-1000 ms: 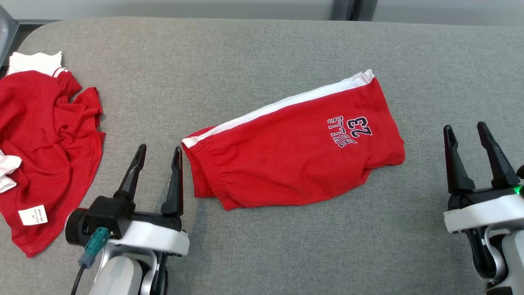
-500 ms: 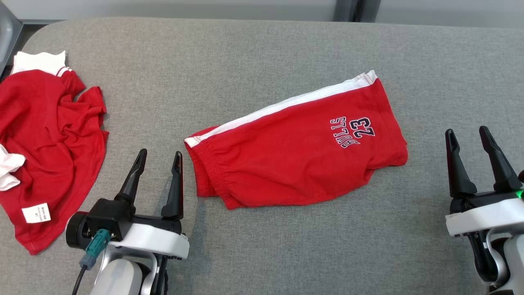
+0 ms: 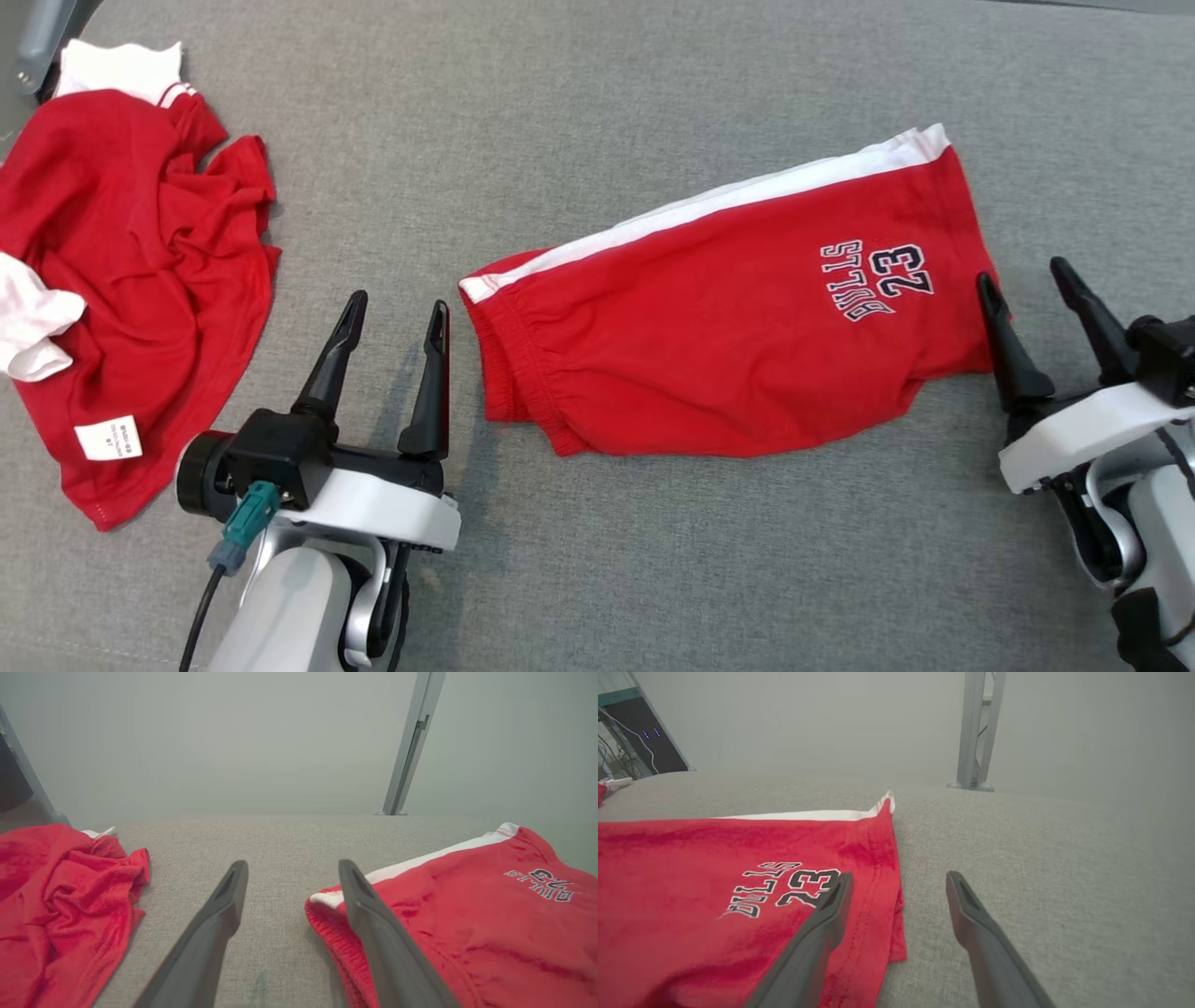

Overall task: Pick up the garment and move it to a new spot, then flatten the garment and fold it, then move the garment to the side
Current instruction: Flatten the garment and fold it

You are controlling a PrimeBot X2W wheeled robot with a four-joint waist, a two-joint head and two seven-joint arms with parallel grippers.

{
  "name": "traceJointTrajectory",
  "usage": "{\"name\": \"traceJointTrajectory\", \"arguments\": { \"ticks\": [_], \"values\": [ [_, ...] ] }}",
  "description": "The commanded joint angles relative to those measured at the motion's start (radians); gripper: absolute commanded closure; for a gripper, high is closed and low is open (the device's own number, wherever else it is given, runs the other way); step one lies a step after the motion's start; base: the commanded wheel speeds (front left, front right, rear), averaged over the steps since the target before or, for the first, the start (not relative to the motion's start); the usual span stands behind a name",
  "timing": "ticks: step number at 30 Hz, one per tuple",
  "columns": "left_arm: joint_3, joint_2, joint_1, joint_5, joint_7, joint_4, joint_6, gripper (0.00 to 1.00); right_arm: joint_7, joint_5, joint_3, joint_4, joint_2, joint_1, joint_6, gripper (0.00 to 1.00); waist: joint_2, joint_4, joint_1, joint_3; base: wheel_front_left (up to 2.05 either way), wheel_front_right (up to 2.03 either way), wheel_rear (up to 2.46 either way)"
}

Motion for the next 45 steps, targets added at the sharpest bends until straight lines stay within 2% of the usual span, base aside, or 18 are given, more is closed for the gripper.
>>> {"name": "traceJointTrajectory", "arguments": {
  "ticks": [1, 9, 10, 11, 12, 17, 23, 36, 45],
  "values": [
    [0.0, -0.001, -0.023, 0.001, -0.007, 0.005, -0.003, 0.0, 0.001, 0.017, 0.018, 0.033, 0.0, -0.018, 0.0, 0.0, 0.0, 0.013, 0.0, 0.013, 0.0, 0.0, 0.0],
    [-0.002, -0.011, -0.029, -0.005, -0.012, 0.026, -0.009, 0.0, 0.039, 0.077, 0.126, 0.199, 0.016, -0.061, 0.0, 0.0, 0.0, 0.025, 0.0, 0.023, 0.0, 0.0, 0.0],
    [0.0, -0.011, -0.029, -0.004, -0.013, 0.028, -0.009, 0.0, 0.047, 0.088, 0.143, 0.214, 0.019, -0.063, 0.001, 0.49, 0.0, 0.025, 0.0, 0.022, 0.0, 0.0, 0.0],
    [0.001, -0.011, -0.028, -0.003, -0.014, 0.03, -0.009, 0.0, 0.053, 0.1, 0.158, 0.224, 0.021, -0.067, 0.001, 0.62, 0.0, 0.023, 0.0, 0.021, 0.0, 0.0, 0.0],
    [0.003, -0.01, -0.027, -0.003, -0.014, 0.031, -0.01, 0.0, 0.063, 0.114, 0.17, 0.235, 0.024, -0.066, 0.001, 1.0, 0.0, 0.022, 0.0, 0.019, 0.0, 0.0, 0.0],
    [0.009, -0.006, -0.014, 0.003, -0.015, 0.036, -0.009, 0.0, 0.046, 0.181, 0.201, 0.239, 0.018, -0.068, 0.0, 1.0, 0.0, 0.008, 0.0, 0.001, 0.0, 0.0, 0.0],
    [0.013, -0.004, 0.007, 0.002, -0.014, 0.037, -0.007, 0.0, -0.001, 0.238, 0.177, 0.194, 0.005, -0.006, 0.0, 1.0, 0.0, -0.008, 0.0, -0.029, 0.0, 0.0, 0.0],
    [0.018, 0.019, 0.057, -0.006, -0.01, 0.008, 0.003, 0.0, -0.028, 0.236, -0.018, 0.097, 0.044, 0.253, -0.003, 1.0, 0.0, -0.051, 0.0, -0.058, 0.0, 0.0, 0.0],
    [0.012, 0.027, 0.062, -0.007, -0.001, -0.005, 0.011, 0.0, 0.001, 0.2, -0.124, 0.015, 0.09, 0.302, -0.003, 1.0, 0.0, -0.071, 0.0, -0.058, 0.0, 0.0, 0.0]
  ]
}}
